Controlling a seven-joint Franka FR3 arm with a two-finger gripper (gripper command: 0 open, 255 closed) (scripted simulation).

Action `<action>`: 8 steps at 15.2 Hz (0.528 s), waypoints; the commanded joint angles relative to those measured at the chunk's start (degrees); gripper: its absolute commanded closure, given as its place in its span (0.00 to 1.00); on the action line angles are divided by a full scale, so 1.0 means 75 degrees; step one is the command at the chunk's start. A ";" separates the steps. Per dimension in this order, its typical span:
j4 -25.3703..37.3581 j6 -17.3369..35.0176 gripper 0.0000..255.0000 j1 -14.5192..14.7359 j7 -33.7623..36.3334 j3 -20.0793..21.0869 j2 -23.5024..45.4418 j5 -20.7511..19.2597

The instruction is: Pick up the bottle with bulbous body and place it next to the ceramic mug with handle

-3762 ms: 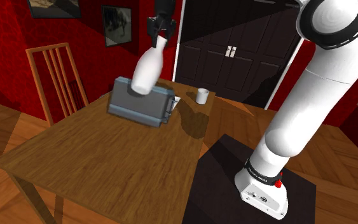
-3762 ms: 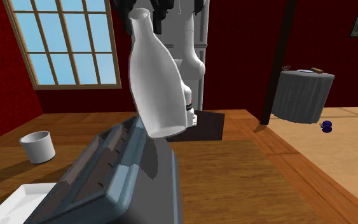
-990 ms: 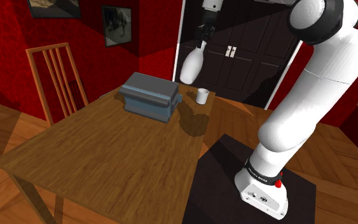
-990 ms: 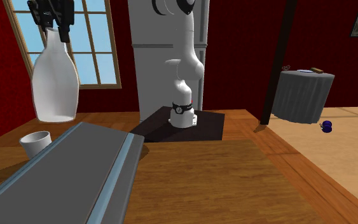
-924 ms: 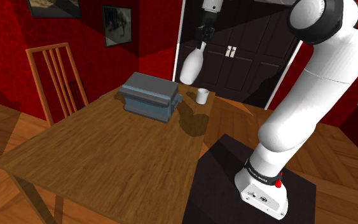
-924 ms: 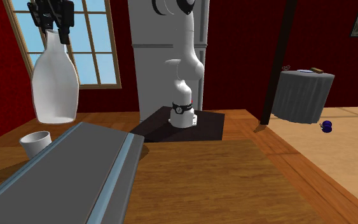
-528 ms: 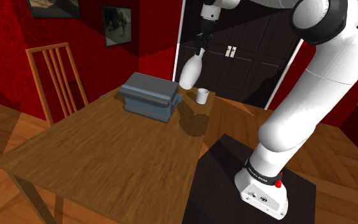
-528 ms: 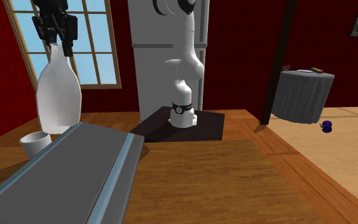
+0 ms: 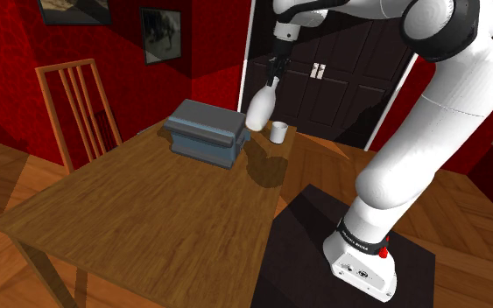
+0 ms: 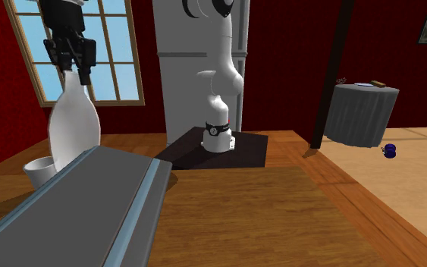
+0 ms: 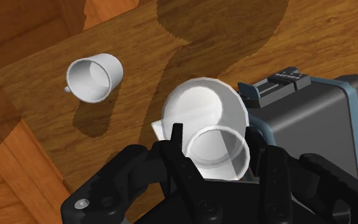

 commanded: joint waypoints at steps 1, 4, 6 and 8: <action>-0.0250 0.0229 1.00 0.0001 0.0002 0.0001 -0.0030 -0.0003; -0.0541 0.0535 1.00 0.0000 -0.0002 0.0001 -0.0016 0.0000; -0.0726 0.0737 1.00 0.0000 -0.0006 0.0000 0.0003 0.0002; -0.0903 0.0940 1.00 -0.0001 -0.0010 -0.0001 0.0027 0.0005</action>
